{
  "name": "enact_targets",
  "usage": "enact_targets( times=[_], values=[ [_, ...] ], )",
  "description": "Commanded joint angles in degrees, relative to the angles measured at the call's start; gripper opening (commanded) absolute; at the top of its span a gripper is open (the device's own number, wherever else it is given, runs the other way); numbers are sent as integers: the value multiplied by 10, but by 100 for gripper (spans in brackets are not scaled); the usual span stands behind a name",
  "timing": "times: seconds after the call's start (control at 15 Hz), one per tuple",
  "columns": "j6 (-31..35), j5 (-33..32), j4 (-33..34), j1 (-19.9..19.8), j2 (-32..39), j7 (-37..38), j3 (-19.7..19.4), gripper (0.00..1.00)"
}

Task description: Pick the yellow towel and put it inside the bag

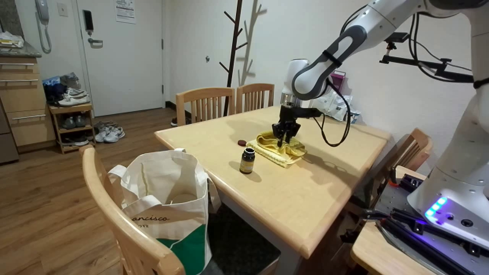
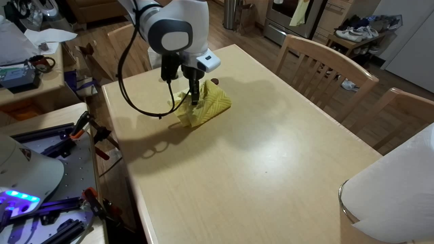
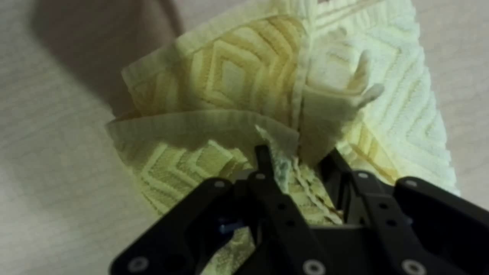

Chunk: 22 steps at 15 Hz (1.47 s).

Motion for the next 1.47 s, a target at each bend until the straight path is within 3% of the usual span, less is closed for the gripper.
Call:
enact_targets(
  times=[0.0, 0.13, 0.67, 0.73, 0.87, 1.4],
  values=[
    [12, -1, -9, 6, -28, 8, -13, 8],
    [14, 3, -12, 5, -31, 7, -12, 0],
    [53, 18, -23, -2, -56, 5, -14, 0],
    [41, 19, -17, -1, -57, 10, -15, 26],
    [46, 20, -16, -3, -56, -1, -10, 32],
    [45, 20, -15, 4, -7, -16, 16, 83]
  ],
)
